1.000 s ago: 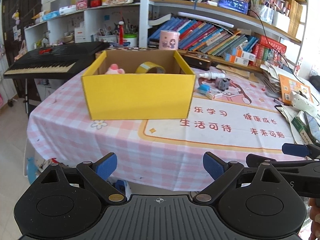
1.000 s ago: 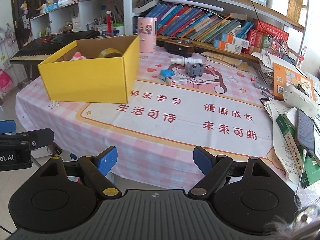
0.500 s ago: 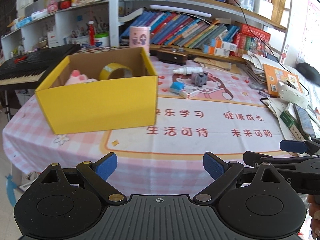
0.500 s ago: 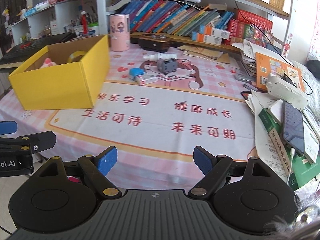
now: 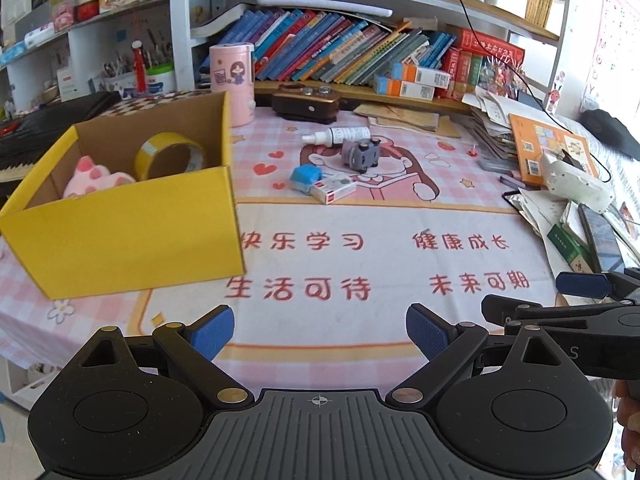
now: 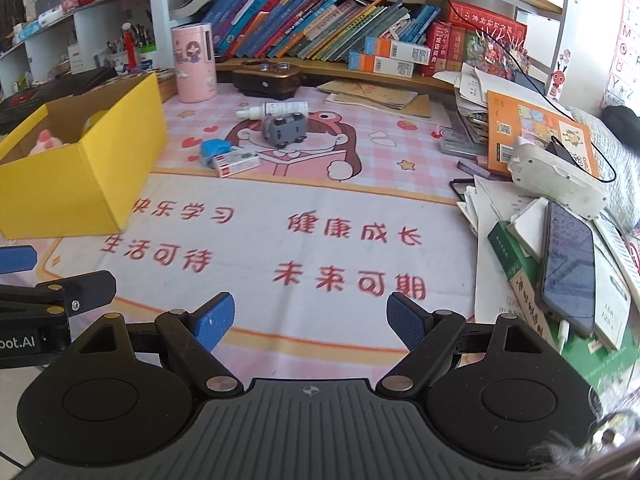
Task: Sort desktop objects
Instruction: 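Move the left tool to the staple box and grasp it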
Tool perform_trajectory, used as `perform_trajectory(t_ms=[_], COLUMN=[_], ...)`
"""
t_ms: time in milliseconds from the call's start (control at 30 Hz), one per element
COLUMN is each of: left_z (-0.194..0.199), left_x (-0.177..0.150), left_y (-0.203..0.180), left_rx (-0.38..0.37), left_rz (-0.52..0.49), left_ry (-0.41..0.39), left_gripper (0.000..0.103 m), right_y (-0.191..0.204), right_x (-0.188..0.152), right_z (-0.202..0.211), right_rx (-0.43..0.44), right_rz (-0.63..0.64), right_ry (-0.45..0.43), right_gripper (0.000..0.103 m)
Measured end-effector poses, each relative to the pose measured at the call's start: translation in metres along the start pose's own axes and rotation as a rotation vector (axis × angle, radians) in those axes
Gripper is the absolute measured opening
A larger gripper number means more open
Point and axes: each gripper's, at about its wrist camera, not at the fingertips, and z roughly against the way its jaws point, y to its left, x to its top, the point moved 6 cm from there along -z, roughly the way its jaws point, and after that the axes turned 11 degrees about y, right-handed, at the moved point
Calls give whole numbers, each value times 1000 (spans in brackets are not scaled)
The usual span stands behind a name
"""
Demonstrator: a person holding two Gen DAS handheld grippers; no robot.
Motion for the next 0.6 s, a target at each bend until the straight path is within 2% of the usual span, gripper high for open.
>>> perform_trajectory(t_ms=[600], left_z=[-35], left_x=[52], left_y=[-34], left_rx=[98], left_rz=[64], left_ry=[-24], left_gripper=[95], right_y=[-55], right_x=[68], right_z=[-37], right_rx=[67], right_rz=[25], right_ry=[-46], right_gripper=[82])
